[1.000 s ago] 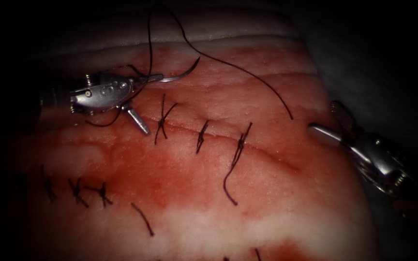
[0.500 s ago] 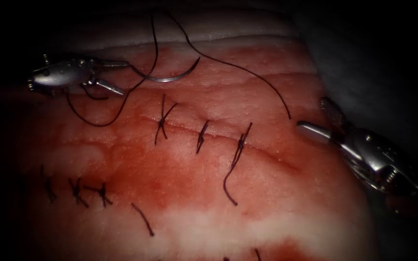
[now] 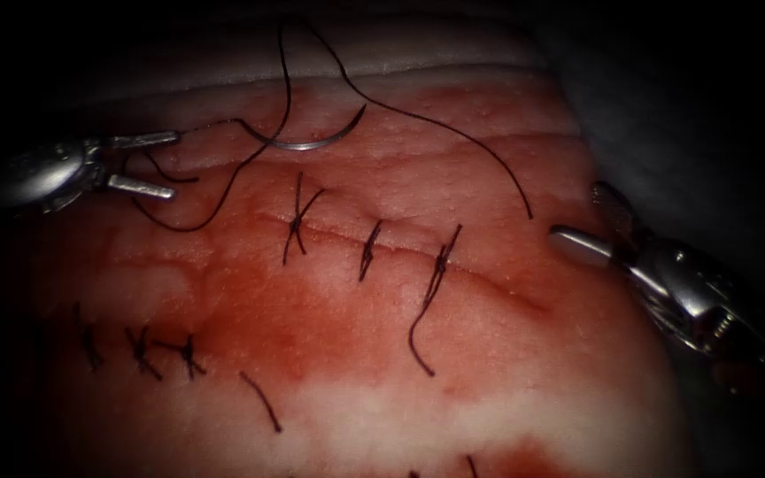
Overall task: Wound Closure
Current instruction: Set the suture down with the left gripper, then grasp the remaining suture tail with the left hand.
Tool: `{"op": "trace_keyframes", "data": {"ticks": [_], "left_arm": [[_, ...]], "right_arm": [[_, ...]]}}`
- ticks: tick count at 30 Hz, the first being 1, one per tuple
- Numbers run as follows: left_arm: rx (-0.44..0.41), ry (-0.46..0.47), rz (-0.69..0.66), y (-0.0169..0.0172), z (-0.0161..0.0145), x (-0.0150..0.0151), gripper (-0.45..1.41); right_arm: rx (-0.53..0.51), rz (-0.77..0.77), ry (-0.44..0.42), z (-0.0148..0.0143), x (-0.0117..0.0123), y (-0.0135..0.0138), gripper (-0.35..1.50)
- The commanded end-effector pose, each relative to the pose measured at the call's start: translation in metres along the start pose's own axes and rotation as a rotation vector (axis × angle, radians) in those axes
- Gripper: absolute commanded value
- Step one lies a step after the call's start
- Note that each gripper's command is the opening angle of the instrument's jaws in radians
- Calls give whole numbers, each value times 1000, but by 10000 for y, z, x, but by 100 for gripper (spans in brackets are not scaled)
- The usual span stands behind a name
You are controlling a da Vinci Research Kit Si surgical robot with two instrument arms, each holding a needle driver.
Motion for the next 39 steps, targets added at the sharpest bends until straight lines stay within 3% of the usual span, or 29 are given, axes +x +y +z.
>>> {"op": "trace_keyframes", "data": {"ticks": [1,5,6,13,16,23,30,39], "left_arm": [[-14,16,26,12,17,8,26],[-27,35,76,31,35,20,32],[-22,37,122,45,54,25,34],[0,37,178,70,97,16,52],[-63,3,240,91,138,1,51],[-112,-24,269,101,164,-9,57],[-255,-151,426,123,198,-28,46],[-257,-303,532,124,220,-44,24]], "right_arm": [[2,0,1,6,-4,-2,85],[-1,-1,1,4,-5,0,85],[-4,-2,3,2,-5,2,85],[-9,-3,3,-2,-6,5,85],[-11,-4,3,-3,-7,6,85],[-16,-5,4,-4,-8,6,85],[-15,-7,6,-5,-11,6,85],[-18,-9,7,-6,-13,5,85]]}}
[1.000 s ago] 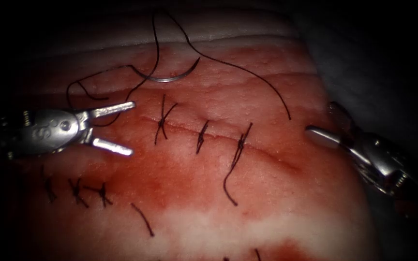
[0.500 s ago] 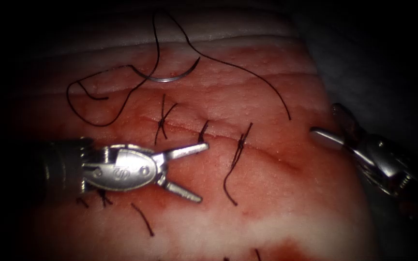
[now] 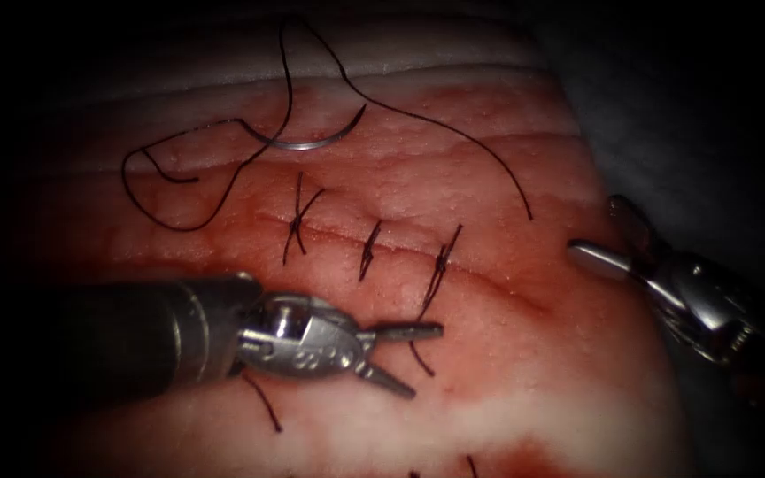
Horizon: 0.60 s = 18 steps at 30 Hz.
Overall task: Wound Closure
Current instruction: Grasp the remaining suture tail with the left hand.
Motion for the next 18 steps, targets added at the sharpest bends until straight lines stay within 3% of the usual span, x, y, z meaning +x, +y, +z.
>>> {"op": "trace_keyframes", "data": {"ticks": [1,8,11,12,15,16,18], "left_arm": [[1,-1,2,-2,7,-3,24],[-76,-93,11,5,16,-7,17],[-86,-101,13,8,17,-8,2],[-86,-102,12,8,18,-8,-20],[-86,-101,12,7,17,-7,-33],[-87,-98,10,6,14,-5,-45],[-89,-95,8,4,10,-4,-45]], "right_arm": [[2,0,2,7,-4,-4,85],[2,-1,3,6,-6,-5,85],[2,-1,3,6,-6,-5,85],[-1,-1,2,6,-6,-5,85],[-1,-1,2,6,-6,-5,85],[-2,-1,3,6,-7,-7,78],[0,-4,-2,5,-10,-10,58]]}}
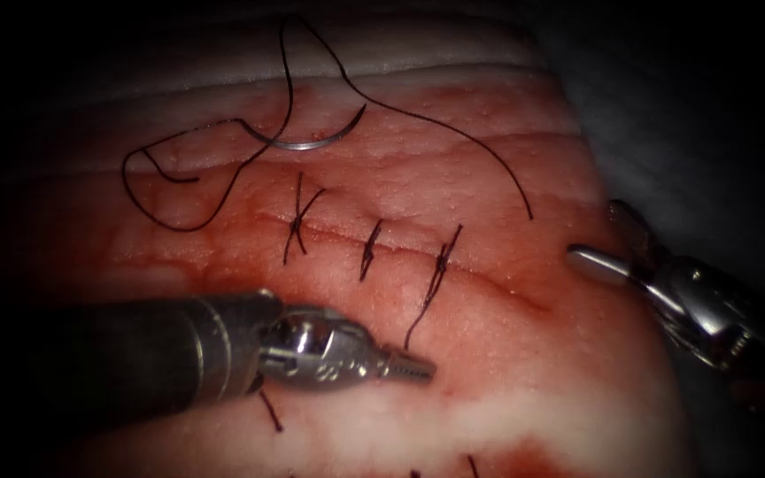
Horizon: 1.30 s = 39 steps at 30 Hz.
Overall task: Wound Closure
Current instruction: Grasp the remaining suture tail with the left hand, then cut the suture with the right needle driver.
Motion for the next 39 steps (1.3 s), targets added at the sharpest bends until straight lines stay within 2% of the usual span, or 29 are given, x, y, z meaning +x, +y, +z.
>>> {"op": "trace_keyframes", "data": {"ticks": [1,2,4,5,6,7,9,10,11,13,14,16,24,26,29,32,36,37,39], "left_arm": [[-3,3,-2,-4,4,-1,-45],[-1,5,-3,-6,3,-1,-45],[12,15,-7,-9,0,-1,-45],[12,15,-7,-9,0,-1,-45],[17,19,-8,-10,-1,-1,-45],[27,27,-12,-13,-4,0,-45],[30,27,-14,-15,-6,0,-45],[35,32,-16,-17,-7,0,-42],[41,40,-22,-22,-12,1,-30],[53,52,-29,-28,-18,2,-28],[57,59,-34,-32,-22,3,-28],[67,68,-40,-37,-26,6,-23],[72,78,-47,-38,-30,20,-15],[68,88,-47,-37,-30,25,-15],[68,88,-47,-37,-31,27,-13],[65,93,-47,-37,-30,27,-13],[65,93,-47,-37,-31,27,-20],[65,93,-47,-36,-31,27,-21],[64,94,-46,-35,-32,28,-32]], "right_arm": [[5,-2,-14,8,-9,-8,56],[15,-2,-18,9,-10,-10,58],[55,-38,-11,13,-11,-17,80],[55,-38,-11,13,-11,-17,80],[66,-67,-9,15,-11,-21,97],[99,-160,-3,21,-12,-33,117],[130,-178,-6,22,-13,-40,115],[163,-203,-16,25,-15,-48,107],[192,-236,-33,29,-18,-58,95],[223,-257,-31,34,-23,-68,83],[241,-283,-20,39,-26,-75,83],[234,-327,-10,48,-28,-85,90],[188,-424,44,70,-27,-105,97],[165,-510,57,87,-27,-114,108],[150,-559,63,99,-30,-120,120],[124,-610,73,118,-43,-134,132],[135,-627,70,119,-48,-135,132],[138,-627,71,117,-48,-134,127],[141,-626,67,116,-47,-133,125]]}}
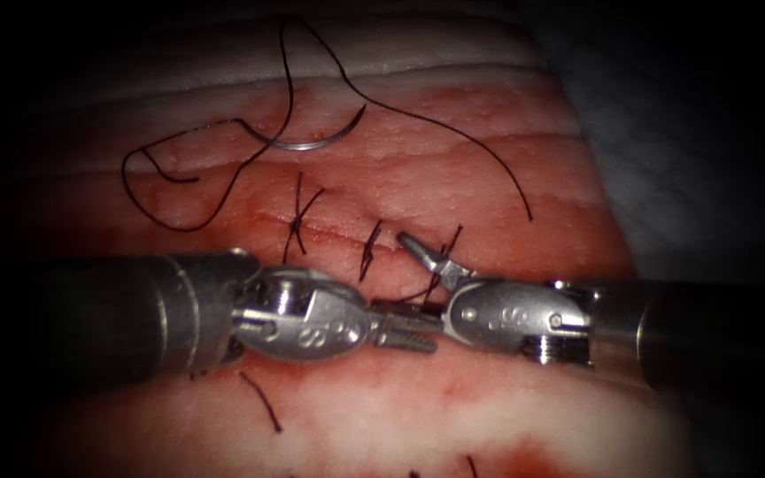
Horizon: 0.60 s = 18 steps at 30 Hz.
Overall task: Wound Closure
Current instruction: Cut the suture with the right needle driver.
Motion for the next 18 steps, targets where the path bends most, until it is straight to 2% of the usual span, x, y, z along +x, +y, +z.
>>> {"op": "trace_keyframes", "data": {"ticks": [1,2,7,11,13,14,15,16,17,18], "left_arm": [[0,0,8,-2,6,-2,-33],[0,0,8,-2,5,0,-45],[-4,2,28,4,0,6,-45],[-2,3,42,5,-4,21,-45],[-3,4,48,6,-7,23,-45],[-4,5,49,7,-8,23,-37],[-7,7,51,9,-11,21,5],[-7,7,51,9,-11,21,5],[-13,13,57,14,-18,16,69],[-15,14,59,17,-21,13,76]], "right_arm": [[1,2,2,7,0,-2,127],[1,2,3,6,0,-3,127],[1,2,3,7,0,-3,123],[-4,0,2,13,-2,-3,132],[-1,0,3,11,-3,-2,130],[1,0,4,9,-3,-1,128],[5,1,5,5,-4,1,125],[5,1,5,5,-4,1,125],[15,1,10,-5,-4,4,118],[20,1,12,-10,-4,5,113]]}}
